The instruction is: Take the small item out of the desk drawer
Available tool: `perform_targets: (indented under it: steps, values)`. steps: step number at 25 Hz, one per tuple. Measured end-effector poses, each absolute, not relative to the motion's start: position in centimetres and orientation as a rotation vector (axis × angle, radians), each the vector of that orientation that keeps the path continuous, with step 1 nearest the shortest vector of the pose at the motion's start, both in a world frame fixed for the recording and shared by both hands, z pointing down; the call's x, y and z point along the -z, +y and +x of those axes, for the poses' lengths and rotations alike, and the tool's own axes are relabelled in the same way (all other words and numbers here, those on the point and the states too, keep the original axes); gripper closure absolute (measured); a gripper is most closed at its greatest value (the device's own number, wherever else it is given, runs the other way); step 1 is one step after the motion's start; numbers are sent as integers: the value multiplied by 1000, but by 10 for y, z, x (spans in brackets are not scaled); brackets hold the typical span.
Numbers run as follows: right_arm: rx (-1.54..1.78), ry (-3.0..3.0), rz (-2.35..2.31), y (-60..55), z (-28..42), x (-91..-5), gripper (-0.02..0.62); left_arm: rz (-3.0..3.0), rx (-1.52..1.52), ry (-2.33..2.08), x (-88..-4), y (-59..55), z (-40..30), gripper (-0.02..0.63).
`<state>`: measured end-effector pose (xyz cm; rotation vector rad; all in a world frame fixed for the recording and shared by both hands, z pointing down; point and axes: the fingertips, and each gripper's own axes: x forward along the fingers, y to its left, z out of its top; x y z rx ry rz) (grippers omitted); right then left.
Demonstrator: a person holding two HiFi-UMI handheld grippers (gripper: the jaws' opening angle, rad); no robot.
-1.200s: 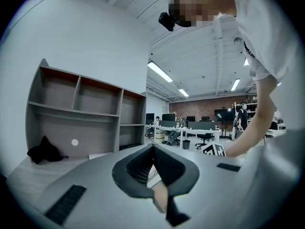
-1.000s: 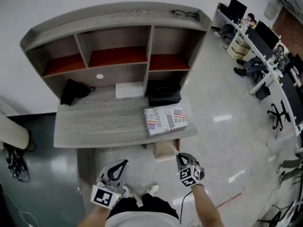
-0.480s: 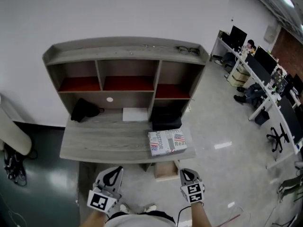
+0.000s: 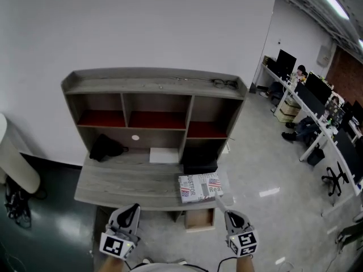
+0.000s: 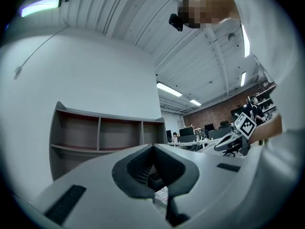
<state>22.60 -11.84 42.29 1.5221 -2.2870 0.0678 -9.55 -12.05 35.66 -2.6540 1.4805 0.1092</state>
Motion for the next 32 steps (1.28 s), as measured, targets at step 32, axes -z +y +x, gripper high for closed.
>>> perform_targets:
  steps: [32]
  values:
    - [-43,-2383,1850,-80,229,-328,569,-2586,-159,1633,-334,-110,-160,589]
